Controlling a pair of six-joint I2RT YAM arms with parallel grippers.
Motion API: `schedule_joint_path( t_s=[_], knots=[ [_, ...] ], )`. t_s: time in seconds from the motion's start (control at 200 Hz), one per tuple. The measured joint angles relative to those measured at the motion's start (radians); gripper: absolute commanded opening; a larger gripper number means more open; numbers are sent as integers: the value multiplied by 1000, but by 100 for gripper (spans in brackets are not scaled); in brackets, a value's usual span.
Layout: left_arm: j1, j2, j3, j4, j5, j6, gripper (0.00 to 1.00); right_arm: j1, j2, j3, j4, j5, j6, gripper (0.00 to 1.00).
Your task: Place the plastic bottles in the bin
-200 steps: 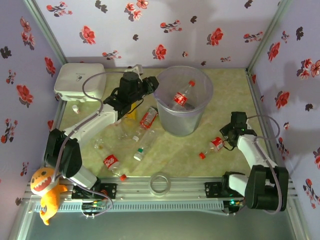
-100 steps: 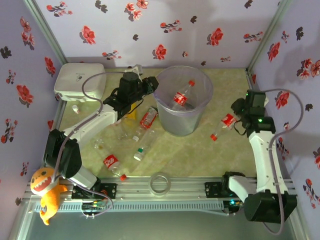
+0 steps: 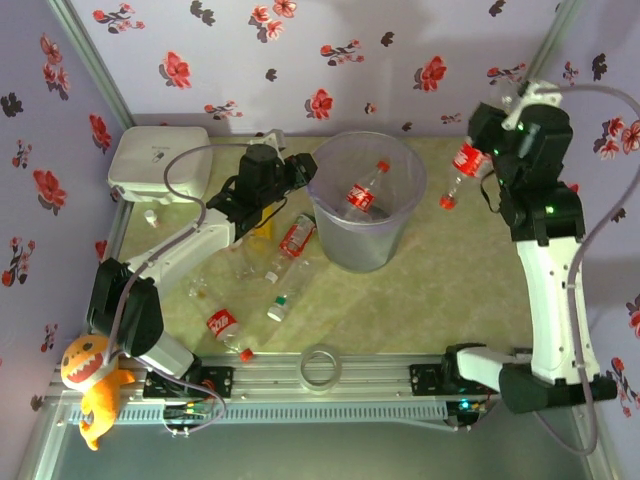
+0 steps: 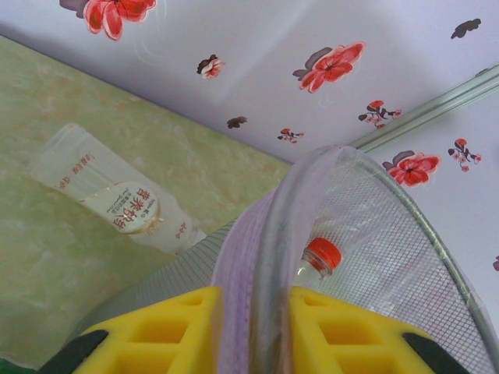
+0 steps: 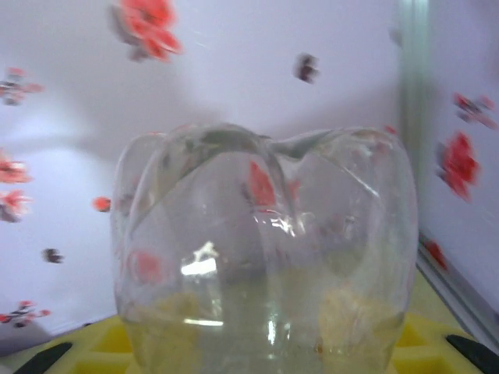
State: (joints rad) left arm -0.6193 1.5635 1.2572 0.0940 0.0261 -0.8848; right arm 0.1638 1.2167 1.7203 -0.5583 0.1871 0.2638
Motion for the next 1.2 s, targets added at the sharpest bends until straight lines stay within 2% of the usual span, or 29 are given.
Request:
schedule_joint_path(
  t_s=[0.23,0.36,0.51,0.805,1.085,1.2],
  knots=[
    [-5,0,0,0,-2,0,26,198,175,196,75,-43,-156,29],
    [-9,0,0,0,-8,0,26,257,266,259,75,-100,-231,29],
    [-10,-1,0,-1,-12,0,26,269,338,254,60,-175,-292,29],
    [-11,-5,0,-10,-17,0,25,268,414,142,34,-258,-369,29],
    [-12,-6,0,-11,-19,0,25,260,427,5,64,-274,-321,30],
    [-12,-6,0,-12,-19,0,25,254,447,-44,90,-274,-294,35]
  ],
)
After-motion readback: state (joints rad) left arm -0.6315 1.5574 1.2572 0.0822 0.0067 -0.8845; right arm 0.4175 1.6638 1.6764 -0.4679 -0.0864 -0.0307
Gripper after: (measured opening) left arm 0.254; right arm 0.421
